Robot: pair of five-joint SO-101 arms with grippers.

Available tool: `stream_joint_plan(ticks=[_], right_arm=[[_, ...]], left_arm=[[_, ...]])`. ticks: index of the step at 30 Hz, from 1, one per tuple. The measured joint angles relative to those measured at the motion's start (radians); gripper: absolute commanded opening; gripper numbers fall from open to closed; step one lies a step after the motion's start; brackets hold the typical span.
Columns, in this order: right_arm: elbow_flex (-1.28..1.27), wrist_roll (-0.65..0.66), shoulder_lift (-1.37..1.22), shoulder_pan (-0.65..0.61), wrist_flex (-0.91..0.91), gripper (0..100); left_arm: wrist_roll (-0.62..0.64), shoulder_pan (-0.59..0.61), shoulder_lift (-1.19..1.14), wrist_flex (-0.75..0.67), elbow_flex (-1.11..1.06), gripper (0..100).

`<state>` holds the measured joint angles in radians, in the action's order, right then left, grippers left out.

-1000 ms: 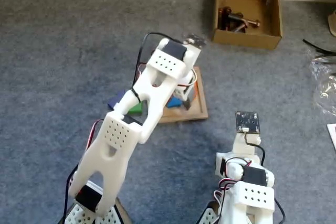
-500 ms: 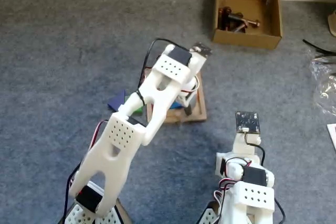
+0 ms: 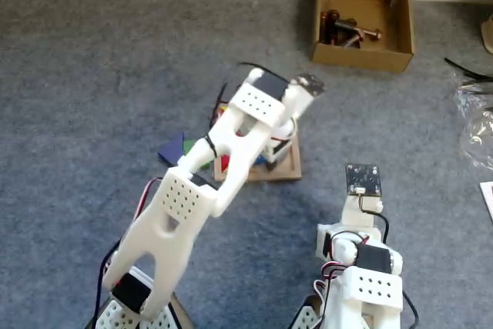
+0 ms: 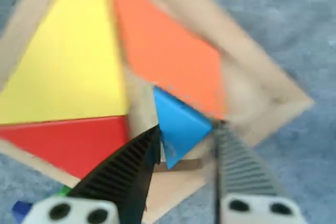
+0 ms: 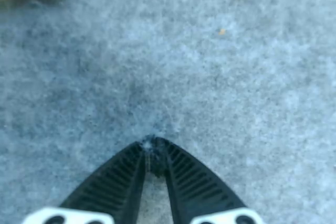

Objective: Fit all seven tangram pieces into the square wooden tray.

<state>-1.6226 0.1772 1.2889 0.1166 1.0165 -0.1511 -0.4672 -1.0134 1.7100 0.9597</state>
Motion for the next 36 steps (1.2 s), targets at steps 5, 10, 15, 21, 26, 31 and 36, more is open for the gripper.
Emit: stream_joint_plan(ticks=[5, 10, 15, 21, 26, 31, 36], right_arm=[[0.000, 0.000, 0.000, 0.000, 0.000, 0.5], [0.000, 0.000, 0.000, 0.000, 0.000, 0.5], [0.000, 0.000, 0.000, 0.000, 0.000, 0.5], [0.000, 0.000, 0.000, 0.000, 0.000, 0.5], [0.000, 0.000, 0.000, 0.000, 0.000, 0.5], [0.000, 0.000, 0.000, 0.000, 0.000, 0.5], [0.000, 0.000, 0.000, 0.000, 0.000, 0.5]], left_arm=[[-0.003, -0.003, 0.000, 0.003, 0.000, 12], [-0.005, -0.003, 0.000, 0.003, 0.000, 12], [-0.005, -0.003, 0.000, 0.003, 0.000, 12], [-0.006, -0.002, -0.003, 0.005, 0.034, 9], [-0.003, 0.008, -0.003, 0.002, 0.058, 9], [-0.006, 0.014, -0.003, -0.002, 0.058, 7], [-0.005, 0.021, -0.012, -0.002, 0.058, 7]])
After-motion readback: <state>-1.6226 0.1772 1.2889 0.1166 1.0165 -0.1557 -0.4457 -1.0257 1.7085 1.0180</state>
